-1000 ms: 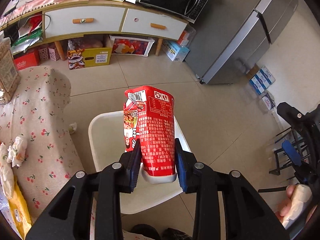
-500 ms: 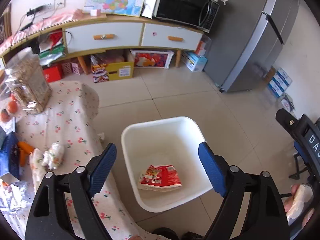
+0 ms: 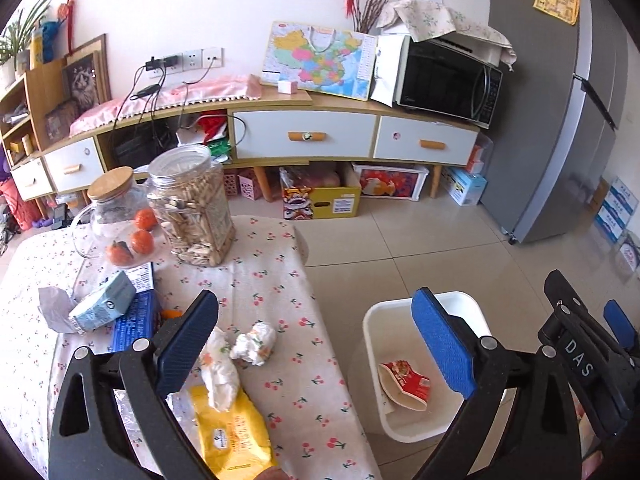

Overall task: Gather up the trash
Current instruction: 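Move both grippers back over the table, then grasp the crumpled light-blue plastic bag with the left gripper, then grasp the blue box with the right gripper while the left holds the bag, then carry both items to the bin while the right gripper drops the blue box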

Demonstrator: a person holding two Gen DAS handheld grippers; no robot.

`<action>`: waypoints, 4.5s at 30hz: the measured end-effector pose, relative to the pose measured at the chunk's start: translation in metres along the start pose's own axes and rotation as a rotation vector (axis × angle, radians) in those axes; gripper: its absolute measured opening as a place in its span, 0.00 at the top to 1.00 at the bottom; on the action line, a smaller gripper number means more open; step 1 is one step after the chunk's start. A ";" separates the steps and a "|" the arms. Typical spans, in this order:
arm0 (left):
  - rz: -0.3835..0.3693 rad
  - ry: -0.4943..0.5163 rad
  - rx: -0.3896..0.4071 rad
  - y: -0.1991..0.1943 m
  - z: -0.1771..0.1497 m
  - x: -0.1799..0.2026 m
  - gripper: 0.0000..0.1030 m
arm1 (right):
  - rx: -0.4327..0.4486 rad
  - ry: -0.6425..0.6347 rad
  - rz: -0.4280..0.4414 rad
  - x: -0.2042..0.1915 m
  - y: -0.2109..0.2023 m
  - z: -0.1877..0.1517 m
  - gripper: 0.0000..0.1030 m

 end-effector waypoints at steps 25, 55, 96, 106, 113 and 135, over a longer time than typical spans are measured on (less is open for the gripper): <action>0.267 -0.139 -0.045 0.025 -0.023 -0.171 0.07 | -0.019 -0.199 0.222 -0.166 -0.006 -0.035 0.07; 0.381 -0.330 -0.327 0.140 -0.070 -0.328 0.44 | -0.258 -0.259 0.361 -0.235 0.031 -0.092 0.07; 0.200 -0.251 -0.066 0.026 -0.059 -0.298 0.45 | -0.494 -0.416 0.718 -0.324 0.015 -0.139 0.49; 0.194 -0.214 -0.049 0.013 -0.058 -0.278 0.45 | -0.410 -0.408 0.702 -0.295 -0.001 -0.119 0.49; 0.183 -0.174 -0.035 0.005 -0.057 -0.253 0.45 | -0.377 -0.388 0.663 -0.262 -0.002 -0.107 0.49; 0.090 0.002 -0.018 -0.006 -0.061 -0.146 0.45 | -0.301 -0.160 0.193 -0.072 0.057 -0.069 0.48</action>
Point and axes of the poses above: each gripper's, at about its wrist camera, not at the fingertips, and y roughly the way its jaws point, x to its right, z to its top, the point moved 7 cm from there along y, roughly the way its jaws point, and after that the axes turned 12 degrees about z, right-handed, at the moved point
